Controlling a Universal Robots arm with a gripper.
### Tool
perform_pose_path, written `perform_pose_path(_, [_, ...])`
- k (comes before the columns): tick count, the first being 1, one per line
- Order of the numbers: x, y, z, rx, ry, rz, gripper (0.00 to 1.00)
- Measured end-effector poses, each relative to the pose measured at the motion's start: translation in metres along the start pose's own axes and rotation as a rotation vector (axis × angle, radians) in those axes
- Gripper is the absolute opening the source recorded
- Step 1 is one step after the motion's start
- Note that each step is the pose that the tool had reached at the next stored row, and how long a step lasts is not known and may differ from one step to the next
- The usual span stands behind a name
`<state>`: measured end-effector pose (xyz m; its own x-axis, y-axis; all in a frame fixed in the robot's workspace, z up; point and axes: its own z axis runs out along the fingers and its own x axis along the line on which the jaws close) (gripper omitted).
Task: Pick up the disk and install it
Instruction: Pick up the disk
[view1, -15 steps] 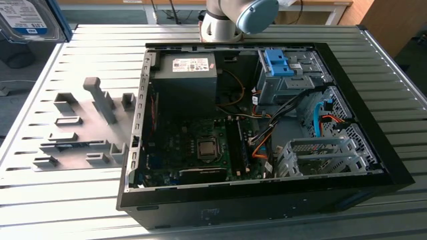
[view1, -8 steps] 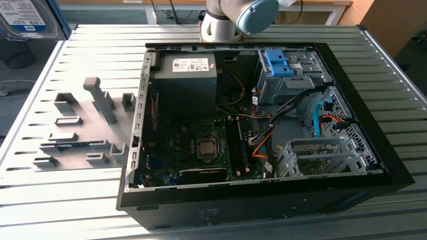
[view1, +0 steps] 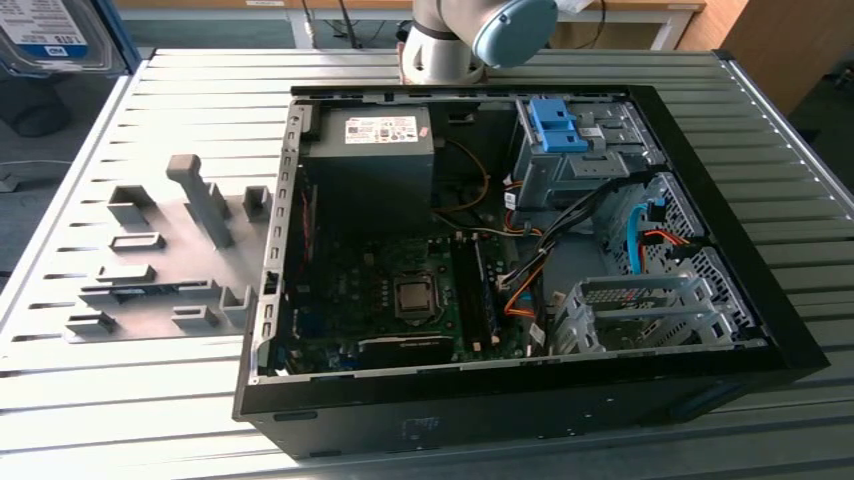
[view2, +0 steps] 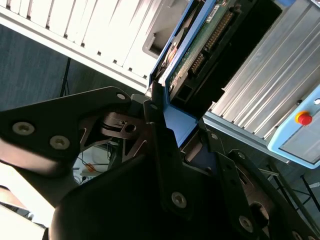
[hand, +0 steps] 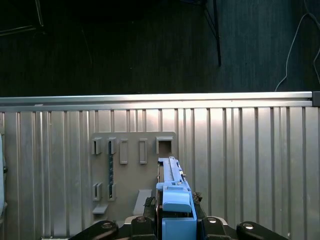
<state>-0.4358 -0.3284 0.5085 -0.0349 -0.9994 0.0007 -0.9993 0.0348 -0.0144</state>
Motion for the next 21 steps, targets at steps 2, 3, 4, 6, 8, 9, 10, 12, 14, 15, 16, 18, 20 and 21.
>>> perform_pose_path(2, [0.0,0.0,-0.0014,0.0,0.0,0.0,0.36])
perform_pose_path(3, [0.0,0.0,-0.0023,0.0,0.0,0.0,0.36])
perform_pose_path(4, [0.0,0.0,-0.0032,-0.0001,0.0001,0.0,0.36])
perform_pose_path(6, [0.0,-0.0001,-0.005,-0.0001,0.0001,0.0,0.36])
perform_pose_path(8, [0.0,-0.0001,-0.0066,-0.0001,0.0001,0.0,0.36])
perform_pose_path(9, [0.0,-0.0001,-0.0074,-0.0001,0.0001,0.0,0.36])
perform_pose_path(10, [0.0,-0.0001,-0.0081,-0.0001,0.0001,0.0,0.36])
perform_pose_path(12, [0.0,-0.0001,-0.0097,0.0,0.0,0.0,0.36])
perform_pose_path(14, [0.0,-0.0002,-0.0113,0.0,0.0,0.0,0.36])
perform_pose_path(15, [0.0,-0.0002,-0.0121,0.0,0.0001,0.0,0.36])
perform_pose_path(16, [0.0,-0.0002,-0.0128,0.0,0.0,0.0,0.36])
perform_pose_path(18, [0.0,-0.0002,-0.0144,0.0,0.0,0.0,0.36])
perform_pose_path(20, [0.0,-0.0002,-0.016,-0.0001,0.0001,0.0,0.36])
perform_pose_path(21, [0.0,-0.0003,-0.0168,-0.0001,0.0001,0.0,0.36])
